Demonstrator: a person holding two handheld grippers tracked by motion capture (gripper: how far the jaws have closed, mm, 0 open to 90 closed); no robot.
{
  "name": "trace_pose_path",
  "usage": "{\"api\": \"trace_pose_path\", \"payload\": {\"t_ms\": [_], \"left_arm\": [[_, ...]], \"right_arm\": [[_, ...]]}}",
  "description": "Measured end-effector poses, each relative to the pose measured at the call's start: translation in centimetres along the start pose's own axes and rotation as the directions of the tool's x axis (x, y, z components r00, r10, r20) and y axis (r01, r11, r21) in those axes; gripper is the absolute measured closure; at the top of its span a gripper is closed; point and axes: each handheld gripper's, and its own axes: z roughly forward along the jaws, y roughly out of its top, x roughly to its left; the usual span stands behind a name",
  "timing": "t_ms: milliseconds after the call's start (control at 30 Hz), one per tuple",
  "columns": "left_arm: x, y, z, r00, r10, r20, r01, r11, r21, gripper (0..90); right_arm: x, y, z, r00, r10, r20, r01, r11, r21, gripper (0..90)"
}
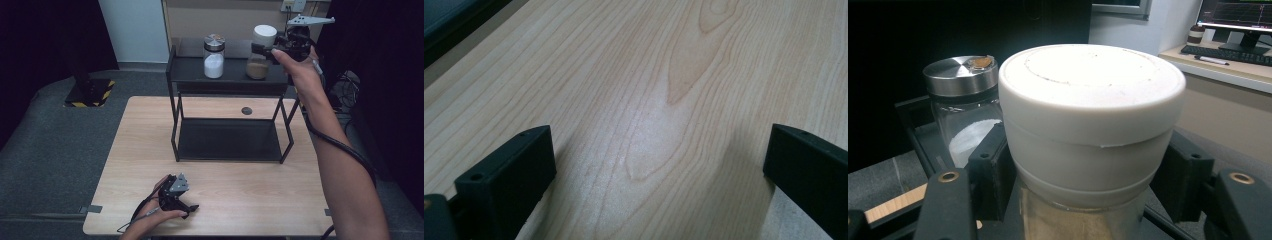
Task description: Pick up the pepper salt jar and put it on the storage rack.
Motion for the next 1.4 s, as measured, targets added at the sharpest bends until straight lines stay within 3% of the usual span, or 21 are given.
{"api": "trace_pose_path", "payload": {"t_ms": [633,967,1400], "left_arm": [[0.0,0.0,0.0,1.0000,0.000,0.000,0.000,1.0000,0.000,0.0],[0.0,0.0,0.0,1.0000,0.000,0.000,0.000,1.0000,0.000,0.0],[0.0,0.0,0.0,1.0000,0.000,0.000,0.000,1.0000,0.000,0.0]], "right_arm": [[0.1,0.2,0.0,1.0000,-0.009,0.003,0.009,1.000,0.006,34.7],[0.5,0.2,-0.4,0.9997,-0.013,0.020,0.013,1.000,0.002,19.2],[2.3,-0.4,-2.9,0.9967,-0.027,0.076,0.027,1.000,0.001,3.9]]}}
